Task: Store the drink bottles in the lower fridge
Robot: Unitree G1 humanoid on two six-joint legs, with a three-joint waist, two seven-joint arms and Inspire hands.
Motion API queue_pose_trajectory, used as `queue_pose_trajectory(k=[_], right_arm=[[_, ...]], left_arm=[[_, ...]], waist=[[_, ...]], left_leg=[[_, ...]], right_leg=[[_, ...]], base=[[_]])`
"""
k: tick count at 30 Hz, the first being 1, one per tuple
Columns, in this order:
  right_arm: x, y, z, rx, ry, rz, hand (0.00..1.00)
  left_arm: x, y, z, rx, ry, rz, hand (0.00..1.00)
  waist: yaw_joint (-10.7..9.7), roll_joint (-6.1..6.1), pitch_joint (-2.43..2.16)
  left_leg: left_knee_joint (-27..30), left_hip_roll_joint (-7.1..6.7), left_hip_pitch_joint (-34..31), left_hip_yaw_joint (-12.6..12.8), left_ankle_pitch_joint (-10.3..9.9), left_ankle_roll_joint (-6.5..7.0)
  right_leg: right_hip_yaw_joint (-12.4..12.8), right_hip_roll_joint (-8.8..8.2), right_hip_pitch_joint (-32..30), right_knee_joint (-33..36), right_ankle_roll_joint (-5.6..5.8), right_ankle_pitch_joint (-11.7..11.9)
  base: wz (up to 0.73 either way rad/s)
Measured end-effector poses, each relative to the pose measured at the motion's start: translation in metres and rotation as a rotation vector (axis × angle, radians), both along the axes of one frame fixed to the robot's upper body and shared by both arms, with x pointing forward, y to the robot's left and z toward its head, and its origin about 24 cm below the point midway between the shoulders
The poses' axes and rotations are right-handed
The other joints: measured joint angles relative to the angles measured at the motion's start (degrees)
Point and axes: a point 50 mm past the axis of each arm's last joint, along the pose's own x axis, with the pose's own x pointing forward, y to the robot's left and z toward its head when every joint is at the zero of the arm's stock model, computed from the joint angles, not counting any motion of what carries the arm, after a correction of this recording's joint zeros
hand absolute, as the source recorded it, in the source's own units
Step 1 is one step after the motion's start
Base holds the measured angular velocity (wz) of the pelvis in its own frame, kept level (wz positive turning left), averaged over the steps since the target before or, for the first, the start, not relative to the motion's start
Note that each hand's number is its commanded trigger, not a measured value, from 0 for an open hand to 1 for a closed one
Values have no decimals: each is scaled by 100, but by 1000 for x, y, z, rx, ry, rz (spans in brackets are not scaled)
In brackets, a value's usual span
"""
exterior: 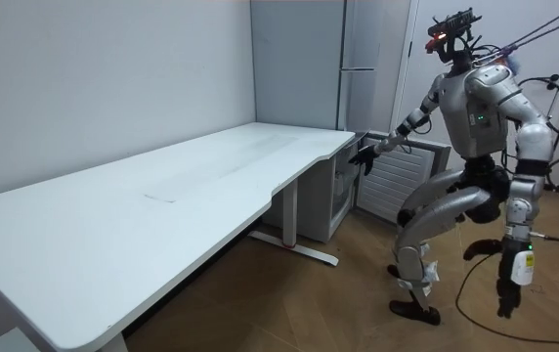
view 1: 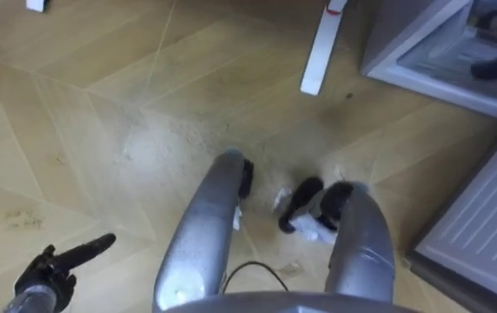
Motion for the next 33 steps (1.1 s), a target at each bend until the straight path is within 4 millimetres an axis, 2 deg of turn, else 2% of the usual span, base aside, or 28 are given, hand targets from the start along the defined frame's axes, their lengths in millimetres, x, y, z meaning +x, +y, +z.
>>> queue_pose_trajectory(k=[3, 5, 7, 8, 10, 12, 15, 17, 19, 22, 23, 24, 26, 29, 33], right_arm=[[-25, -4, -22, 58, 85, 5, 0], [-50, -4, -43, 116, 138, -15, 0], [-61, 5, -59, 175, 164, -32, 0], [-66, 15, -69, 226, 177, -31, 0], [-76, 28, -84, 293, 200, -28, 0], [-96, 43, -104, 367, 252, -43, 0], [-112, 58, -118, 420, 279, -43, 0], [-119, 65, -124, 444, 280, -54, 0], [-129, 66, -127, 440, 297, -51, 0], [-146, 66, -132, 446, 314, -68, 0], [-152, 69, -135, 462, 319, -71, 0], [-159, 73, -137, 484, 314, -80, 0], [-167, 79, -140, 507, 320, -74, 0], [-176, 88, -144, 533, 329, -76, 0], [-180, 99, -148, 563, 324, -79, 0]], left_arm=[[10, -4, -1, -11, -21, -7, 0], [15, -6, -3, -14, -43, -1, 0], [10, -10, -8, -19, -21, 17, 0], [6, -13, -12, -24, -5, 21, 0], [2, -19, -16, -41, 8, 16, 0], [3, -30, -21, -51, 18, -8, 0], [-1, -39, -26, -73, 30, -28, 0], [-4, -39, -27, -71, 40, -45, 0], [-4, -39, -27, -56, 45, -68, 0], [-10, -40, -28, -39, 68, -89, 0], [-17, -38, -29, -32, 83, -80, 0], [-24, -37, -29, -25, 95, -76, 0], [-32, -37, -29, -17, 115, -81, 0], [-40, -44, -32, -17, 139, -96, 0], [-38, -51, -34, -6, 152, -131, 0]], waist=[[-34, 24, -12], [-90, 46, -27], [-212, 85, -53], [-339, 82, -55], [-461, 92, -65], [-492, 103, -77], [-586, 136, -101], [-654, 143, -110], [-719, 147, -119], [-754, 150, -211], [-812, 116, -259], [-853, 106, -279], [-867, 90, -290], [-999, 77, -286], [-1143, 33, -278]], left_leg=[[-273, -20, 261, 34, 45, 46], [-498, -18, 558, 46, 49, 50], [-721, 17, 879, 59, 49, 46], [-909, 24, 1128, 91, 58, 34], [-1184, 45, 1466, 126, 73, 12], [-1551, 64, 1952, 174, 98, -6], [-2056, 58, 2528, 195, 187, -14], [-2373, 53, 2873, 198, 254, -21], [-2724, -12, 3240, 189, 351, -21], [-3406, -41, 3927, 261, 562, -22], [-3674, -50, 4212, 313, 646, -34], [-3881, -44, 4491, 336, 682, -48], [-4093, -30, 4857, 362, 686, -55], [-4414, -28, 5310, 331, 743, -85], [-4830, -18, 5766, 336, 834, -98]], right_leg=[[0, 6, 230, -228, 25, 37], [-7, 48, 507, -431, 46, 51], [-15, 119, 818, -672, 78, 68], [-18, 137, 1034, -831, 88, 75], [-8, 200, 1344, -1082, 119, 97], [28, 283, 1768, -1400, 163, 126], [23, 319, 2275, -1787, 215, 159], [-3, 336, 2596, -2030, 242, 175], [-15, 337, 2914, -2268, 288, 199], [-1, 402, 3505, -2807, 390, 295], [1, 423, 3746, -2991, 412, 324], [17, 471, 3993, -3155, 434, 339], [63, 546, 4305, -3288, 451, 349], [68, 626, 4744, -3599, 502, 384], [158, 772, 5141, -3975, 537, 493]], base=[[0], [-4], [-10], [-8], [-11], [-11], [-4], [9], [9], [0], [-8], [-11], [-17], [-7], [-8]])
